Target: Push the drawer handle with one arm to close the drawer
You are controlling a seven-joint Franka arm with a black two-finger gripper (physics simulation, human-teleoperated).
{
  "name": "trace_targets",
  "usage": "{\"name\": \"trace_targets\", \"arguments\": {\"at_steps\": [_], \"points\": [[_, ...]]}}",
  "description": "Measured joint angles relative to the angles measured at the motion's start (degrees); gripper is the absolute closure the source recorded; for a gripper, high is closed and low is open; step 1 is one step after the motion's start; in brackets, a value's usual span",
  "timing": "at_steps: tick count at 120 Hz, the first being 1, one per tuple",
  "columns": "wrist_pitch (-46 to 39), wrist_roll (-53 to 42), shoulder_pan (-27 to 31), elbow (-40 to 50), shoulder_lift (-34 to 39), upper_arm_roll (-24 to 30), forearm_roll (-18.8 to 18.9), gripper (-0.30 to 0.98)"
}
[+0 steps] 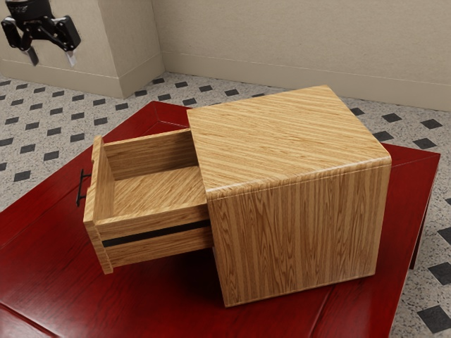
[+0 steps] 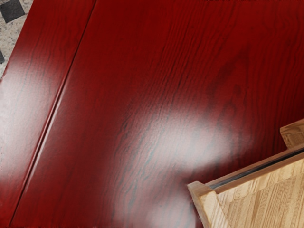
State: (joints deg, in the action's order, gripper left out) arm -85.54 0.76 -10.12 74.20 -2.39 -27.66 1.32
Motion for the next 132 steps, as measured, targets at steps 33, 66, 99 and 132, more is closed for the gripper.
{"name": "trace_targets", "arguments": {"at_steps": [33,66,99,132], "points": [[1.58,0.01,0.73,-6.22,9.6,1.99,-0.29,0.02],[5.74,0.05,-0.45,22.6,27.67,6.16,-0.09,0.02],[1.12,-0.04,1.89,56.03,45.33,6.84,12.99,0.02],[-16.29,-24.55,-13.98,59.24,43.55,-14.13,28.21,0.02]]}}
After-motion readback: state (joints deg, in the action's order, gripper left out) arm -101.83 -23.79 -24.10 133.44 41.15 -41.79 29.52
